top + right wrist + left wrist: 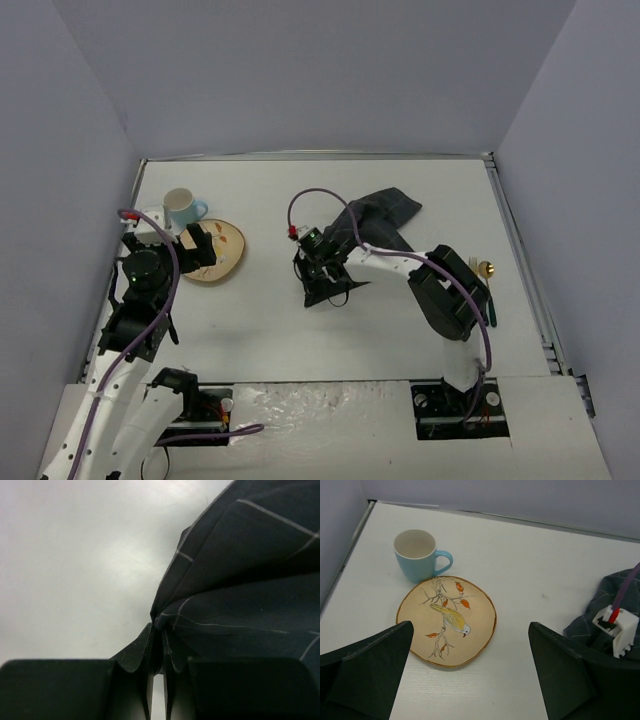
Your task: Set the dinner table for one person
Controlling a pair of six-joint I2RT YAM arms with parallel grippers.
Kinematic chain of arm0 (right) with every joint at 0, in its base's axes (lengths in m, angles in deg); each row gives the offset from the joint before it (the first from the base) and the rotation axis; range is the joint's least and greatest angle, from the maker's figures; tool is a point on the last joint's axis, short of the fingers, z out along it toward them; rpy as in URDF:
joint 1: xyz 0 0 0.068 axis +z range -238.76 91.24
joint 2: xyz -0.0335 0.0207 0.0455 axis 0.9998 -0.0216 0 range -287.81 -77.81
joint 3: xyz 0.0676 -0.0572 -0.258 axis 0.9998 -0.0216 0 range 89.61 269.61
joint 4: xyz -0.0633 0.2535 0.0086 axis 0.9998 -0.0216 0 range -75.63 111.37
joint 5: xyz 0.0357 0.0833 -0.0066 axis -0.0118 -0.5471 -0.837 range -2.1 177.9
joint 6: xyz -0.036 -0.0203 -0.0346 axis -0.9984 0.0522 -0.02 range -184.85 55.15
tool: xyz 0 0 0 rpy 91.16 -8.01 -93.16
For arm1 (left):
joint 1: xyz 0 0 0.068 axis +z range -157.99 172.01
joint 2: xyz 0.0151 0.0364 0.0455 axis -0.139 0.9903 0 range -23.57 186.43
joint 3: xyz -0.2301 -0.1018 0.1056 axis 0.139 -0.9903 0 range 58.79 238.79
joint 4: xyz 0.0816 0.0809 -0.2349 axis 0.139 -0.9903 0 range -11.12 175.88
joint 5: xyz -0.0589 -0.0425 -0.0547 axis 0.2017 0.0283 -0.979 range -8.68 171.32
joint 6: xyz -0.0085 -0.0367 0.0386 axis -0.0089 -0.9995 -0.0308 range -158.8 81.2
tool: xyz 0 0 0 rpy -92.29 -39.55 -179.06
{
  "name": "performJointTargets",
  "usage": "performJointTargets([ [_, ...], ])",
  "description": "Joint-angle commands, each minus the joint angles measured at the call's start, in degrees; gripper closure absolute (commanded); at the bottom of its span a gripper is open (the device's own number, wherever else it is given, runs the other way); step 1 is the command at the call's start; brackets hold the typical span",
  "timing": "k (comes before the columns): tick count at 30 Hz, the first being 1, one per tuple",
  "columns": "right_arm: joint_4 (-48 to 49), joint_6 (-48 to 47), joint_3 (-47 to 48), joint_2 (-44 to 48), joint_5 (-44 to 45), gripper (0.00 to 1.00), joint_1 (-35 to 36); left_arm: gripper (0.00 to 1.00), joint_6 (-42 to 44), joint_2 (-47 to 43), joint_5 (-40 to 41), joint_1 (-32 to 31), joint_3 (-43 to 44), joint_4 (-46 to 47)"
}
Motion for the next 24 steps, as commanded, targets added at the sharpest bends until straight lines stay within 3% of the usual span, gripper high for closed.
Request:
performJointTargets([
  [1,-7.3,-7.7,1.7,4.8,-8.4,0.83,4.0,0.03,-3.3,4.2,-6.2,-0.6,5.4,0.8],
  [6,-12.0,-10.3,-0.8,13.9,-2.2,0.49,3.2,0.03,-3.9,9.5,-10.8,-1.1,7.3,1.9],
  [11,-11.8,-6.0,-4.1,24.4,6.6,0.30,-5.1,0.03,-4.3,22.0,-14.9,-3.0,13.5,2.3],
  [14,-10.6,-3.9,-7.4,29.6,10.2,0.26,-12.4,0.03,-4.1,31.0,-19.2,-4.3,21.4,1.9],
  [18,-7.2,-1.2,-12.2,31.4,6.3,0.28,-24.9,0.03,-1.2,46.4,-23.1,-8.5,36.4,-1.2],
  [24,0.2,1.2,-16.1,27.2,4.1,0.31,-32.1,0.03,1.4,65.6,-24.6,-14.5,56.5,-2.8],
])
